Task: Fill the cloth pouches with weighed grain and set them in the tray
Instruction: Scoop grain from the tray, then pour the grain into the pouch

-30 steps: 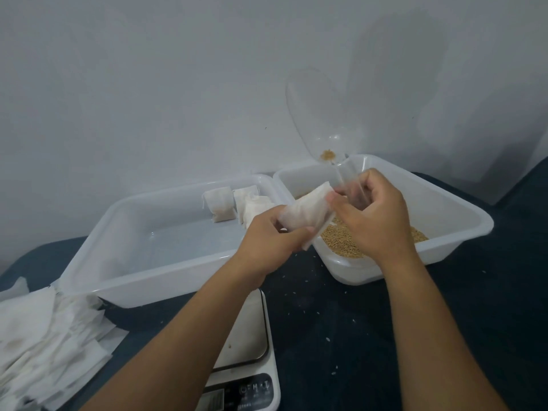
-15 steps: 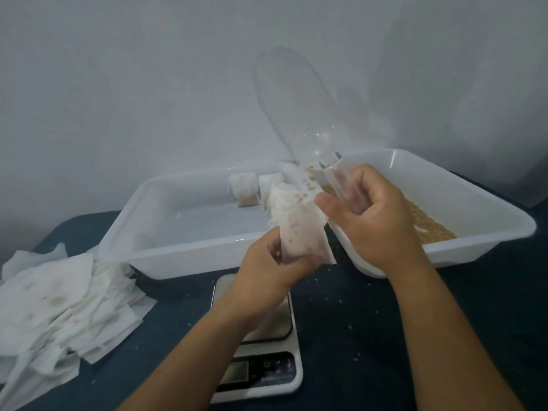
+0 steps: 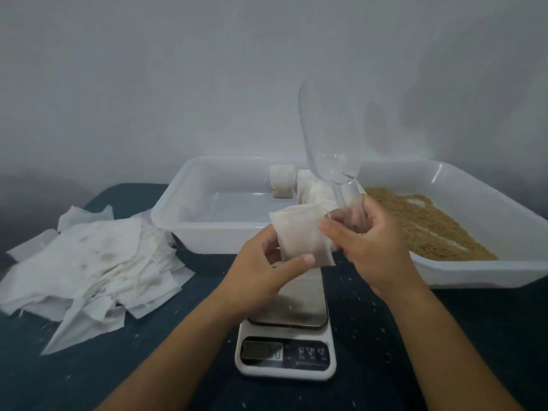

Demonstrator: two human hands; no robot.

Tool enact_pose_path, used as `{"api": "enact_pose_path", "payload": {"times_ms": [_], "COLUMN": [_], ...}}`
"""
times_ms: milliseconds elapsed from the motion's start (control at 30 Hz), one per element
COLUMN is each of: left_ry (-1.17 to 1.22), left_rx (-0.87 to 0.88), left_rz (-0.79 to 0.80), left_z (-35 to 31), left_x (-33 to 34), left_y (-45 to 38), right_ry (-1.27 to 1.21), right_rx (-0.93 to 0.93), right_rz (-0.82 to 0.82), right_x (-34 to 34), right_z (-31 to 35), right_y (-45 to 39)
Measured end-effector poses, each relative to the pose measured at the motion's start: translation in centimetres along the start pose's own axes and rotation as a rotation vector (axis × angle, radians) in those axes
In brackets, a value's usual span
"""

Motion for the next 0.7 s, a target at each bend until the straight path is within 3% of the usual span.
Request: {"api": "enact_pose_path", "payload": {"times_ms": [133, 300, 500, 700], "left_ry": [0.084, -0.039, -0.098, -0.084], "left_rx": [0.006, 0.066, 0.063, -0.014], "left_rz": [-0.153, -0.285, -0.293, -0.168], "left_z": [0.3, 0.5, 0.4, 0.5], "left_x": [-1.2, -2.0, -2.8, -2.5], "left_y": [0.2, 0.2, 0.7, 1.5], "right_ry": [0.033, 0.088, 0.134, 0.221], "right_rx": [0.004, 0.044, 0.096, 0.085], "right_rz": [-0.019, 0.056, 0.128, 0.207], "right_x": [0.4, 0.8, 1.0, 1.5], "right_z": [-0.5, -0.7, -0.1, 0.3], "right_y": [0.1, 0.1, 0.4, 0.9]}}
Point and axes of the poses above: each hand's wrist, its own y-axis away from the middle knuckle, its own x-axis out of the palm, z = x × y, the point moved 3 cm from there along -y, towards the middle knuckle, and after that the axes turned 2 degrees about z, right-handed, at the moved point
